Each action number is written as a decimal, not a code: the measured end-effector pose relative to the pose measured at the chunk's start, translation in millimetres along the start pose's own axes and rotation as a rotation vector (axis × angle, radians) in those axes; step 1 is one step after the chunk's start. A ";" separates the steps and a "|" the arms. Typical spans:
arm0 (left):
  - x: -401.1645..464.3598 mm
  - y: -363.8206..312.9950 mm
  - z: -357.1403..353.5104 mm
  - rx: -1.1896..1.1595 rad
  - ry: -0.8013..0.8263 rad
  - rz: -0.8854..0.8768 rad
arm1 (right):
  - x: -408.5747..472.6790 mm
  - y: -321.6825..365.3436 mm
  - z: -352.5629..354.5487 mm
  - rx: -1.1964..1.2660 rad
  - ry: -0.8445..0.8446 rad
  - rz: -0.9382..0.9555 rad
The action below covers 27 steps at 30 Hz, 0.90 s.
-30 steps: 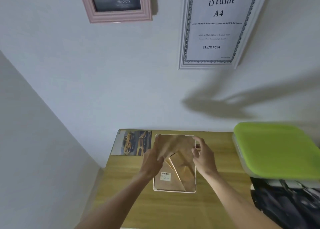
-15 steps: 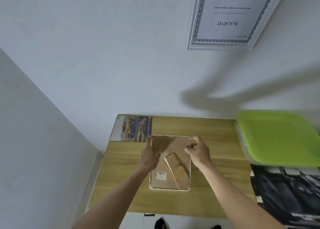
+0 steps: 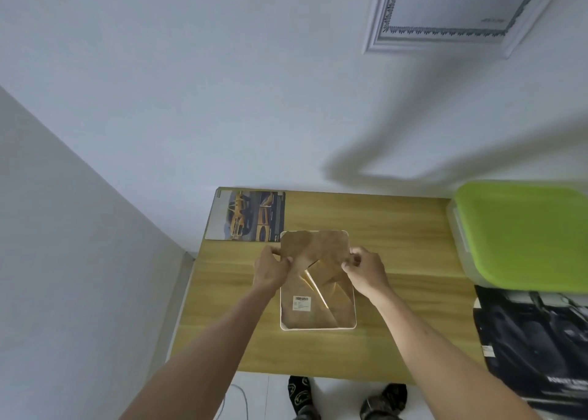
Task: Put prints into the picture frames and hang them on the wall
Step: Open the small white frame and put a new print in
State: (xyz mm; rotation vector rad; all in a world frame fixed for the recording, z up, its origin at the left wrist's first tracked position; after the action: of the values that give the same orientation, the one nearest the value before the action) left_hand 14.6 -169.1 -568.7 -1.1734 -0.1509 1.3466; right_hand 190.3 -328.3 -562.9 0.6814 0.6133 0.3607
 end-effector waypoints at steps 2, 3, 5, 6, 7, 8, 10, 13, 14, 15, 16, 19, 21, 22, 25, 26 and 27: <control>4.3 6.1 -3.1 0.008 0.004 0.039 | 4.0 -1.3 -4.1 -0.028 0.015 -0.004; 5.8 8.1 -4.2 0.015 0.005 0.056 | 5.9 -2.0 -5.7 -0.041 0.023 -0.009; 9.7 11.5 -6.1 0.032 -0.002 0.075 | 9.5 -4.8 -8.4 -0.054 0.037 -0.036; 11.9 13.5 -7.1 0.047 -0.005 0.075 | 11.6 -7.3 -9.6 -0.051 0.036 -0.059; 12.9 14.5 -7.5 0.064 -0.008 0.073 | 13.2 -9.6 -10.3 -0.041 0.030 -0.083; 12.8 13.9 -7.3 0.082 -0.012 0.065 | 14.6 -12.7 -11.3 -0.028 0.020 -0.109; 16.3 15.7 -8.9 0.130 -0.015 0.040 | 14.6 -17.1 -12.5 -0.011 0.005 -0.144; 17.0 17.0 -11.6 0.172 -0.002 0.016 | 12.3 -17.5 -11.3 -0.021 -0.002 -0.137; 16.2 17.2 -12.5 0.171 0.004 0.017 | 11.5 -17.1 -10.3 -0.033 -0.002 -0.132; 15.2 16.9 -13.1 0.164 0.011 0.023 | 10.8 -16.9 -9.2 -0.044 -0.002 -0.130; 15.2 17.1 -13.9 0.156 0.017 0.027 | 10.3 -17.5 -8.4 -0.050 0.000 -0.133; 15.4 15.3 -15.5 0.147 0.037 0.013 | 7.9 -17.6 -6.1 -0.051 0.011 -0.133; 16.1 15.9 -15.0 0.123 0.055 0.007 | 7.3 -16.9 -5.1 -0.042 0.024 -0.124; 15.7 15.9 -15.3 0.113 0.071 -0.001 | 7.4 -17.2 -5.0 -0.029 0.035 -0.128; 11.4 13.9 -17.6 0.091 0.128 -0.026 | 6.5 -17.2 -2.4 0.015 0.061 -0.152; 10.3 12.7 -18.6 0.092 0.141 -0.038 | 5.6 -16.9 -1.1 0.025 0.066 -0.154; 9.1 11.5 -18.7 0.093 0.146 -0.048 | 3.7 -16.7 0.2 0.038 0.075 -0.151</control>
State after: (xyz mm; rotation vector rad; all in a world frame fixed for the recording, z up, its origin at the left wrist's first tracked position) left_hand 22.5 -174.7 -590.4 -1.1781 -0.0109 1.2091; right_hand 195.2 -338.7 -575.6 0.6556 0.7399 0.2351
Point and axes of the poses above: each hand's wrist, its own x-axis towards the middle knuckle, its own z-axis out of the back of the hand, y = z × x, the point moved 5 cm from there along x, towards the middle knuckle, and after that the axes turned 3 degrees about -y, right-handed, at the moved point
